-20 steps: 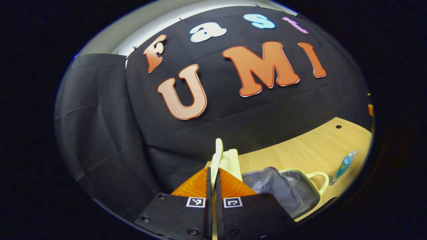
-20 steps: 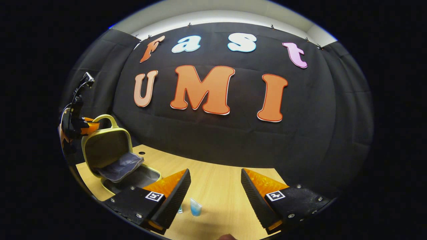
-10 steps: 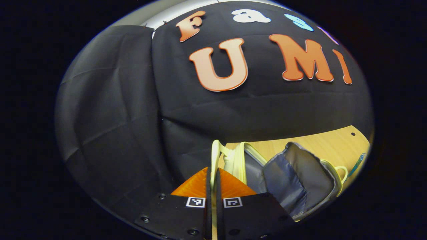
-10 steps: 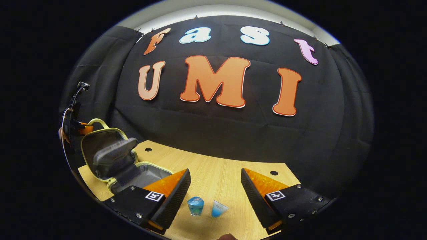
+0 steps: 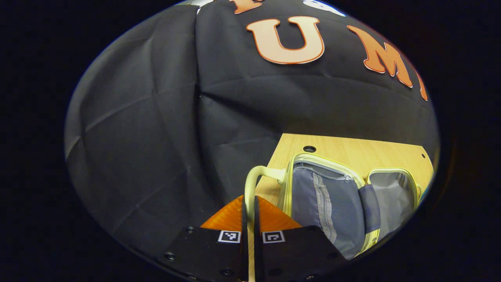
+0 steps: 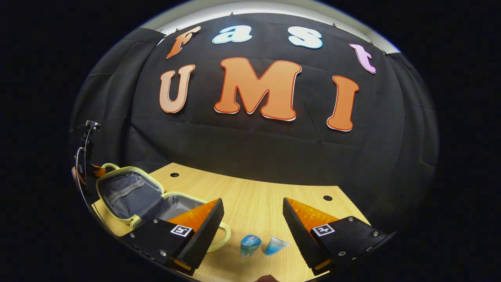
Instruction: First open the suitcase, pack the skin care products into it, and then close the suitcase.
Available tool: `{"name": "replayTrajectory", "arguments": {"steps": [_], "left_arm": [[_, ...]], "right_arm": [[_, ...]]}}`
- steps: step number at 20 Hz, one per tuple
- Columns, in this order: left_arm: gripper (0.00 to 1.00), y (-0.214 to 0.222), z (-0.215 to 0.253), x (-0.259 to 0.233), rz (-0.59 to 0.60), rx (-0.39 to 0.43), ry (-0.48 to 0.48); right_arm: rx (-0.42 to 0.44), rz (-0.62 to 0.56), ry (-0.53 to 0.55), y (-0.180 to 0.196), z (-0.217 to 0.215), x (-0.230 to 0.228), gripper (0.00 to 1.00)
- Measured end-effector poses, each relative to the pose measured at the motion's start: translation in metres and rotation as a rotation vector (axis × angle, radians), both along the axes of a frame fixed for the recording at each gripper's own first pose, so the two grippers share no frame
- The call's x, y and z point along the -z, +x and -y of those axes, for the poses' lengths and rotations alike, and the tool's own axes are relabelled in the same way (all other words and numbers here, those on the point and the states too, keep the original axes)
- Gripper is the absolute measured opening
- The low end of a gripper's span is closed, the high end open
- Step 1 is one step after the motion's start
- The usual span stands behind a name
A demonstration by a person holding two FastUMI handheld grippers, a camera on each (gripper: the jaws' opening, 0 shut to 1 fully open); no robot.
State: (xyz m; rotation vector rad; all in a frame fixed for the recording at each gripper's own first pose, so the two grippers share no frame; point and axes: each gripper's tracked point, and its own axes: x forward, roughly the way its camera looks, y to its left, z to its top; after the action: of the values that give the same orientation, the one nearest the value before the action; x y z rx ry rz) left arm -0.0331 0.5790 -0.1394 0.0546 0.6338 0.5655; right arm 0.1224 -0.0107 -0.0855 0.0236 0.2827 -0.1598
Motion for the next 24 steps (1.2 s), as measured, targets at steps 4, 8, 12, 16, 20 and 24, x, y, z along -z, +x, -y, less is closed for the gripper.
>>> {"name": "replayTrajectory", "arguments": {"steps": [4,8,12,16,20,24], "left_arm": [[0.14,0.009,0.007,-0.018,0.082,0.025,-0.021],[0.57,0.033,0.072,-0.061,0.23,0.124,-0.065],[0.77,0.046,0.16,-0.083,0.277,0.258,-0.075],[0.94,0.041,0.263,-0.089,0.292,0.377,-0.075],[0.95,0.031,0.353,-0.073,0.258,0.483,-0.078],[0.95,0.029,0.425,-0.063,0.24,0.58,-0.064]], "right_arm": [[0.015,-0.014,-0.003,-0.004,0.006,0.004,0.95],[0.013,-0.007,-0.009,-0.009,0.015,0.007,0.95],[-0.006,-0.009,-0.006,-0.017,0.03,0.013,0.95],[-0.012,-0.009,0.008,-0.027,0.05,0.02,0.95],[-0.017,-0.023,0.011,-0.04,0.072,0.03,0.95],[-0.003,-0.046,0.008,-0.055,0.095,0.049,0.95]]}}
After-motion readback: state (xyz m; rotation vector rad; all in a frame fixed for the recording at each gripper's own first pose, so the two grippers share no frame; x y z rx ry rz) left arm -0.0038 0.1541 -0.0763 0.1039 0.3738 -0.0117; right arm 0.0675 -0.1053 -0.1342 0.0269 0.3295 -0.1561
